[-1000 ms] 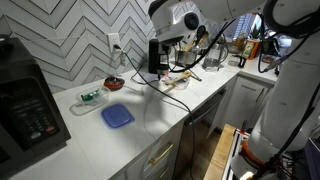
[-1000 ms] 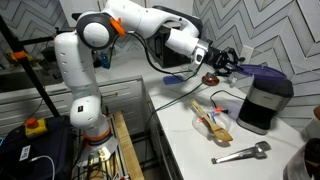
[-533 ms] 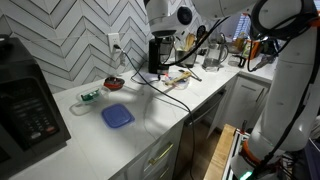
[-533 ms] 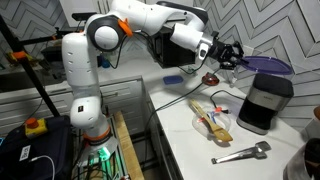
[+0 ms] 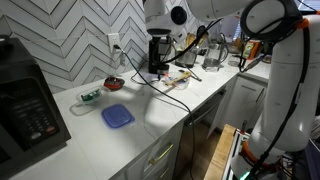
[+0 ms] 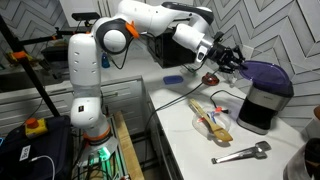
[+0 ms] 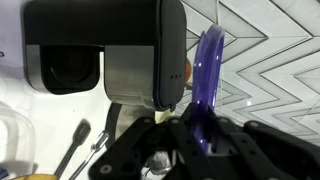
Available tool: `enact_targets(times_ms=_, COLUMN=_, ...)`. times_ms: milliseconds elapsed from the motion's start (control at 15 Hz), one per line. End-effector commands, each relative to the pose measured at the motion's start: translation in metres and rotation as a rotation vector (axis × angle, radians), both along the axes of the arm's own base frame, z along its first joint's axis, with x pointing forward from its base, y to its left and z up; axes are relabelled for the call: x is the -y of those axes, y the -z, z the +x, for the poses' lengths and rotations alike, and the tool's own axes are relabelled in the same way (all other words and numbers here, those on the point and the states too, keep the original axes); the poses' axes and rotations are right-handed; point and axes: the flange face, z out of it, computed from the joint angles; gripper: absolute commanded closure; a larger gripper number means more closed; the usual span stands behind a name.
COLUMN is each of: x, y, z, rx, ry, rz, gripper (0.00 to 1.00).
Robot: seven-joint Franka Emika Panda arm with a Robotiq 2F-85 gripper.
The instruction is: Put the dark blue lid on top of the coffeemaker
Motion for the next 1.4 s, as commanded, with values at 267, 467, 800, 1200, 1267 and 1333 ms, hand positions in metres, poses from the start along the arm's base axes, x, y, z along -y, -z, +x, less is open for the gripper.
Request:
enact_targets(times_ms=267, x=0.009, y=-0.007, z=0.035, rx=0.061, ry=0.037, rz=0.053, gripper=0.98)
enact_targets(times_ms=467, x=0.014, y=0.001, z=0.046, rx=-0.003, ry=0.011, rz=0.02, gripper=0.98)
enact_targets(times_ms=800, x=0.015, y=0.01, z=0.057, rx=-0.082, ry=0.037, rz=-0.001, gripper=0.98)
enact_targets(times_ms=1200, x=0.016, y=0.011, z=0.065, rx=-0.113, ry=0.043, rz=0.004, gripper=0.66)
enact_targets(times_ms=1267, x=0.017, y=0.01, z=0.066, rx=-0.109, ry=0.044, rz=0.004, gripper=0.65)
enact_targets(times_ms=1333, x=0.019, y=0.009, z=0.066, rx=-0.109, ry=0.045, rz=0.004, gripper=0.58)
